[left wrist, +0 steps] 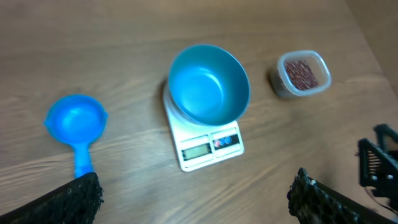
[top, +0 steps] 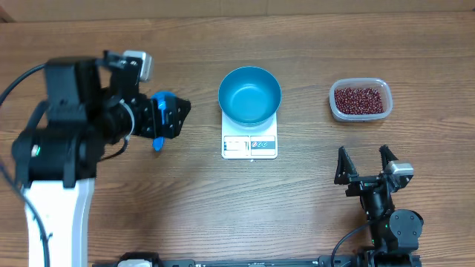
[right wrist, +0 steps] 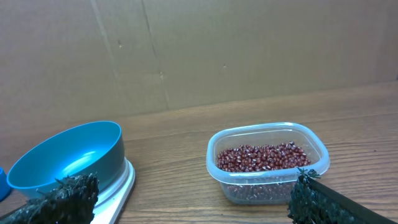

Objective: Scoop item into bowl and weigh 150g on scale
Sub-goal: 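Raise the left arm and move its gripper over the blue scoop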

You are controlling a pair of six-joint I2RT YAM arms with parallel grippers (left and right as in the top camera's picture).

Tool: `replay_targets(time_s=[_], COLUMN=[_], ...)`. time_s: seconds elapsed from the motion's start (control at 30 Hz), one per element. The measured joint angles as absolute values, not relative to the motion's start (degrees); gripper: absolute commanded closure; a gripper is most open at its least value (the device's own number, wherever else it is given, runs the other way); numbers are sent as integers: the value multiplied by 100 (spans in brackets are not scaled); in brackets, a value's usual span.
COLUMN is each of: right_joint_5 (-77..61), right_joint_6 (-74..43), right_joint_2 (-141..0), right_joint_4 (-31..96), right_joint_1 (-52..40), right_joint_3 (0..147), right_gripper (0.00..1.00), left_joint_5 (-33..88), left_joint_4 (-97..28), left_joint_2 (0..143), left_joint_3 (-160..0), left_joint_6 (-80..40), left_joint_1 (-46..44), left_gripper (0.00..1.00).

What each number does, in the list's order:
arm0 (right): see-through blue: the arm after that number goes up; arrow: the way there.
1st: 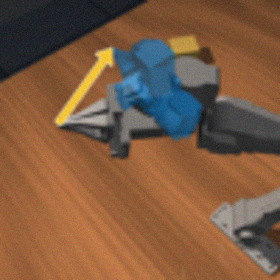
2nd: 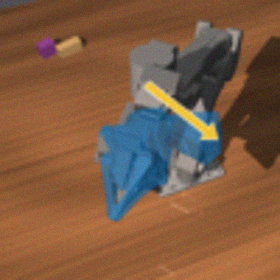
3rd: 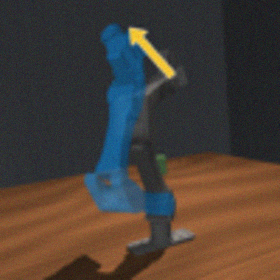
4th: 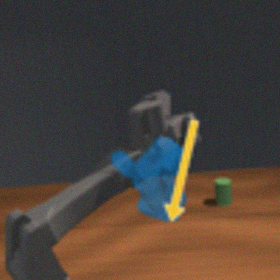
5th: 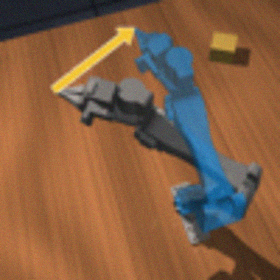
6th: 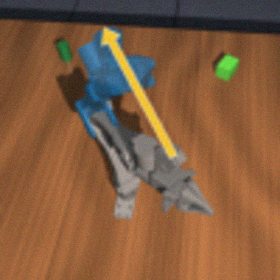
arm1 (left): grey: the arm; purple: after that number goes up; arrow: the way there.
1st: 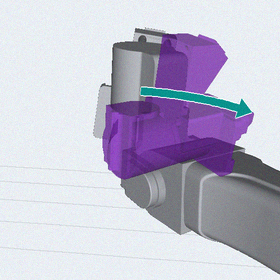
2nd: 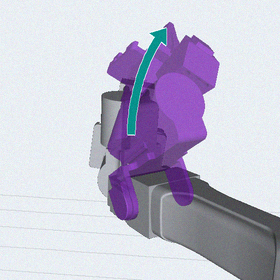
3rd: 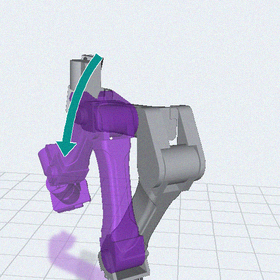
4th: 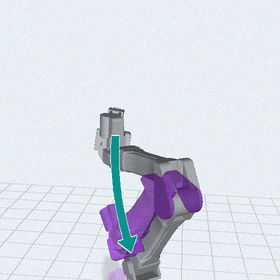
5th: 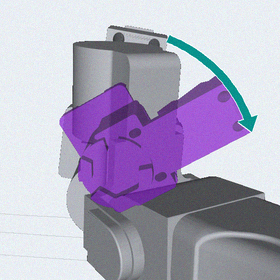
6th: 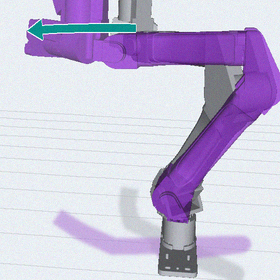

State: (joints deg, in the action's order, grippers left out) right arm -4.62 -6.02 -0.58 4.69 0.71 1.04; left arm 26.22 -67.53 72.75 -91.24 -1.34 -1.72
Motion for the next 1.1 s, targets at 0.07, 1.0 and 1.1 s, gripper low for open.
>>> replay_targets(time_s=[0.07, 1.0, 1.1], right_joint_5=[-462, -462, -462], right_joint_6=[-598, -600, -598], right_joint_2=[-58, -58, -58], right_joint_4=[467, 469, 469], right_joint_1=[71, 71, 71], right_joint_3=[104, 104, 104], right_gripper=[0, 0, 0], left_joint_5=[2799, 3022, 2783], left_joint_4=[-6757, -7201, -7205], left_joint_2=[7518, 9035, 9035], left_joint_3=[-9124, -9120, -9111], left_joint_6=[-150, -558, -666], left_joint_1=[-172, -189, -220], left_gripper=[96, 1, 1])
